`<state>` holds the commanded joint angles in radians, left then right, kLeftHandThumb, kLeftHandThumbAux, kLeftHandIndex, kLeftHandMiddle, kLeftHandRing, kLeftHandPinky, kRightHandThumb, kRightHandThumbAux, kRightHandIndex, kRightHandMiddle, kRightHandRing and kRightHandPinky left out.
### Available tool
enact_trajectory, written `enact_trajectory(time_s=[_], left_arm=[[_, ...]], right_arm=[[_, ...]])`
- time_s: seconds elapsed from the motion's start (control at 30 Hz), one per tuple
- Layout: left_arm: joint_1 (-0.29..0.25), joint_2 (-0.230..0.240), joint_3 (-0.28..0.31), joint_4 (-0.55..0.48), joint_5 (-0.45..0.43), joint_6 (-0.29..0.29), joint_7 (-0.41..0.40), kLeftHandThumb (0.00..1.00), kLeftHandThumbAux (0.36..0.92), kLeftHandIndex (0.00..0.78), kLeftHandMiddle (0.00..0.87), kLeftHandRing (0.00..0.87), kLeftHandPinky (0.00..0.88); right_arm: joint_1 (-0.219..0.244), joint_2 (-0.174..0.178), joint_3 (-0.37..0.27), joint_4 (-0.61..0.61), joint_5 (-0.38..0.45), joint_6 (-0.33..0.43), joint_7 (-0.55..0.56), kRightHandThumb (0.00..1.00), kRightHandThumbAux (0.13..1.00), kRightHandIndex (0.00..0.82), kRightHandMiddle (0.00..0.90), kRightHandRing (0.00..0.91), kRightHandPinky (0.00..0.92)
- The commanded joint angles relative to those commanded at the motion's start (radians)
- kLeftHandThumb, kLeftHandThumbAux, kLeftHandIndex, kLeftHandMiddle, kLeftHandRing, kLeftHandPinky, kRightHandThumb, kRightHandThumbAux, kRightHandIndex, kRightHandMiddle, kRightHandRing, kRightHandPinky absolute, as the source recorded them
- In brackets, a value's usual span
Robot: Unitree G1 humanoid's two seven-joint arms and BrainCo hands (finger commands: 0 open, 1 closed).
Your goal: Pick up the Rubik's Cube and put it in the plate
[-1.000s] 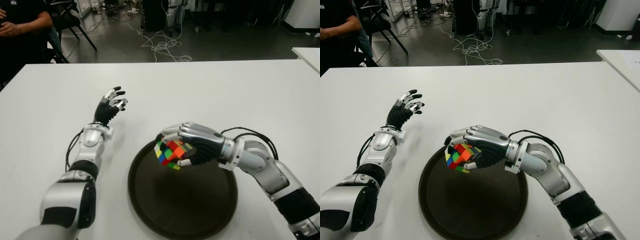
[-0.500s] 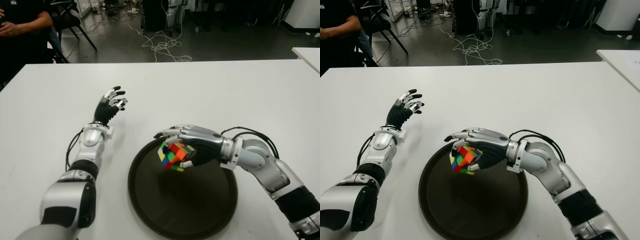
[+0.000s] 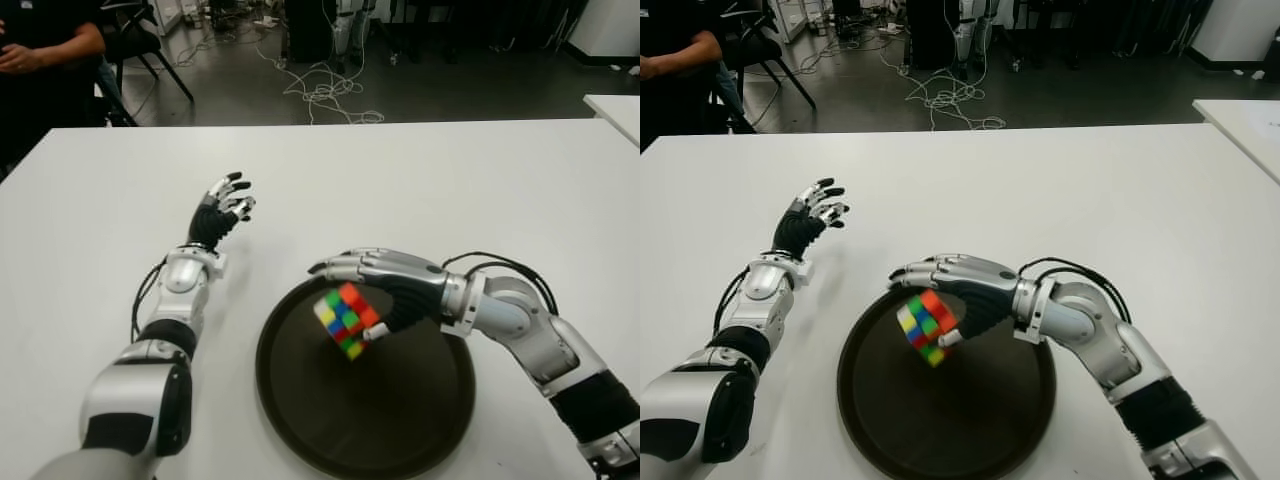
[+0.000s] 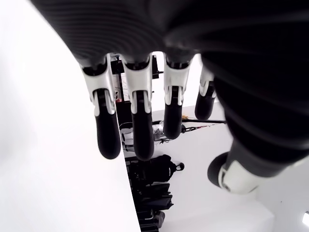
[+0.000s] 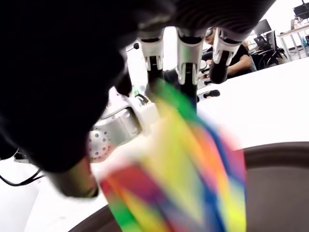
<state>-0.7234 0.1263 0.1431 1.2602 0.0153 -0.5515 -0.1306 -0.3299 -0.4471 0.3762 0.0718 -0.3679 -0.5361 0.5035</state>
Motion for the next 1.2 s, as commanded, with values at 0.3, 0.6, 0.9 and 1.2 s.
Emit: enact_trajectory(time_s=[0.3, 0.6, 0.9, 1.2], left_arm=[[-0.002, -0.003, 0.0, 0.003, 0.002, -0.001, 0.008, 0.212, 0.693, 0.16, 0.22, 0.279, 0.363], [-0.003, -0.006, -0.006, 0.003, 0.01, -0.003, 0.028, 0.233, 0.698, 0.168, 0.234, 0.275, 0.337], [-0.005, -0.007, -0.014, 0.005, 0.017, -0.003, 0.046, 0.237, 0.688, 0.172, 0.236, 0.276, 0.323], [-0.004, -0.006, -0.017, 0.005, 0.017, -0.007, 0.037, 0.225, 0.671, 0.179, 0.233, 0.28, 0.341]], right_arm=[[0.0, 0.002, -0.012, -0.005, -0.024, 0.02, -0.027, 0.0, 0.711, 0.0, 0.0, 0.0, 0.0], [-0.014, 0.003, -0.026, 0.022, -0.052, 0.024, -0.071, 0.0, 0.665, 0.0, 0.0, 0.0, 0.0], [-0.057, -0.026, -0.065, 0.098, -0.049, -0.004, -0.097, 0.0, 0.649, 0.0, 0.0, 0.0, 0.0], [-0.086, -0.133, -0.223, 0.075, 0.055, 0.008, -0.081, 0.0, 0.674, 0.0, 0.0, 0.0, 0.0]])
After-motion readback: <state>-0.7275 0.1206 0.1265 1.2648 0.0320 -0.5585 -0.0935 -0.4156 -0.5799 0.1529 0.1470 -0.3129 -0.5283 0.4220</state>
